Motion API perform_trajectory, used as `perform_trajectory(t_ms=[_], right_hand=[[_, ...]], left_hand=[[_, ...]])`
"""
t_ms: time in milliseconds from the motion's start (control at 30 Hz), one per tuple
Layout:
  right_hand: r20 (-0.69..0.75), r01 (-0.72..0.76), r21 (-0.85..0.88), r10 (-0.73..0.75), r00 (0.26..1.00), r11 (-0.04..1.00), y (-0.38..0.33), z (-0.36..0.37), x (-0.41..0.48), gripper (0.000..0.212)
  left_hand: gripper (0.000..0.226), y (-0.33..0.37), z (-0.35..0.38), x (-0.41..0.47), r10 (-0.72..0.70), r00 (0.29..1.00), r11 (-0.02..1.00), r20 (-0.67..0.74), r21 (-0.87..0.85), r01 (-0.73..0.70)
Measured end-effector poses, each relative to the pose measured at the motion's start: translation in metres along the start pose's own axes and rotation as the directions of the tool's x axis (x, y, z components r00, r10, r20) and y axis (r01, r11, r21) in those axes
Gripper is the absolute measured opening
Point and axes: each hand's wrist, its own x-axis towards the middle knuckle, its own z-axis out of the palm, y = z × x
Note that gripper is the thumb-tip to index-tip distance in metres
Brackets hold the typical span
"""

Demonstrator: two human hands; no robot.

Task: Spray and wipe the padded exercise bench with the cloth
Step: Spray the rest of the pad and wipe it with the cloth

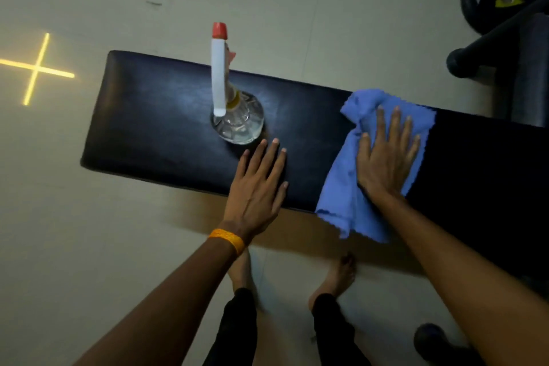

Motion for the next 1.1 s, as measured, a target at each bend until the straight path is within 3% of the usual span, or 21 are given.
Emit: perform_trajectory(t_ms=[67,133,200,300,367,467,500,533,600,667,733,800,867,900,967,1033,1100], right_hand=[[-0.041,-0.122,0.028,0.123,0.992,0.992,-0.049,0.005,-0.009,0.062],[0.011,0.072,0.007,-0.072,0.997,0.997,-0.083,0.010,-0.039,0.062],[0.082,0.343,-0.033,-0.339,0.937,0.939,-0.086,0.010,-0.064,0.062],[0.114,0.491,-0.030,-0.485,0.867,0.871,-0.064,0.007,-0.050,0.062],[0.084,0.386,-0.045,-0.382,0.920,0.921,-0.060,0.009,-0.024,0.061],[-0.023,0.085,0.007,-0.085,0.996,0.996,-0.090,0.014,-0.010,0.059],[-0.031,0.100,0.000,-0.100,0.995,0.995,-0.104,0.016,-0.020,0.059],[-0.007,0.193,-0.015,-0.193,0.981,0.981,-0.114,0.019,-0.034,0.059],[0.069,0.467,-0.027,-0.464,0.883,0.884,-0.114,0.020,-0.058,0.059],[0.124,0.598,0.025,-0.596,0.793,0.801,-0.093,0.012,-0.051,0.059],[0.120,0.516,0.006,-0.513,0.850,0.856,-0.072,0.009,-0.018,0.058],[0.069,0.212,0.039,-0.214,0.974,0.977,-0.058,0.006,0.018,0.056],[0.120,-0.031,0.108,0.018,0.993,0.994,-0.072,0.005,0.023,0.050],[0.138,-0.056,0.143,0.036,0.990,0.988,-0.083,0.004,0.017,0.049],[0.042,0.055,0.074,-0.058,0.997,0.996,-0.096,0.008,-0.004,0.053],[0.092,0.130,0.095,-0.139,0.986,0.987,-0.102,0.006,-0.019,0.062],[0.125,0.098,0.164,-0.119,0.985,0.982,-0.104,0.001,-0.020,0.076]], left_hand=[[0.062,-0.013,-0.001,-0.007,0.033,0.999,0.999,0.012,0.020,-0.034],[0.060,-0.028,-0.003,-0.014,0.056,0.998,0.998,0.005,0.037,-0.056],[0.057,-0.043,-0.006,-0.027,0.051,0.999,0.998,-0.005,0.044,-0.051],[0.054,-0.070,-0.012,-0.052,0.010,1.000,0.999,-0.016,0.052,-0.009],[0.054,-0.090,-0.017,-0.061,-0.058,0.996,0.997,-0.071,0.045,0.061],[0.059,-0.112,-0.028,-0.044,-0.265,0.955,0.964,-0.131,-0.015,0.265],[0.062,-0.118,-0.031,-0.032,-0.315,0.941,0.949,-0.124,-0.034,0.313],[0.064,-0.123,-0.033,-0.020,-0.338,0.935,0.941,-0.104,-0.046,0.335],[0.067,-0.131,-0.034,-0.001,-0.329,0.943,0.944,-0.054,-0.039,0.327],[0.067,-0.134,-0.029,0.005,-0.310,0.950,0.951,-0.036,-0.009,0.310],[0.067,-0.135,-0.022,0.001,-0.298,0.953,0.954,-0.050,0.014,0.299],[0.067,-0.135,-0.018,-0.002,-0.284,0.956,0.958,-0.071,0.032,0.287],[0.067,-0.134,-0.016,-0.001,-0.279,0.957,0.958,-0.082,0.041,0.283],[0.067,-0.133,-0.016,0.000,-0.279,0.957,0.958,-0.082,0.036,0.283],[0.067,-0.131,-0.020,0.001,-0.298,0.951,0.954,-0.078,0.019,0.300],[0.068,-0.128,-0.027,0.004,-0.326,0.942,0.945,-0.074,-0.026,0.325],[0.068,-0.124,-0.038,0.008,-0.360,0.930,0.928,-0.080,-0.139,0.347]])
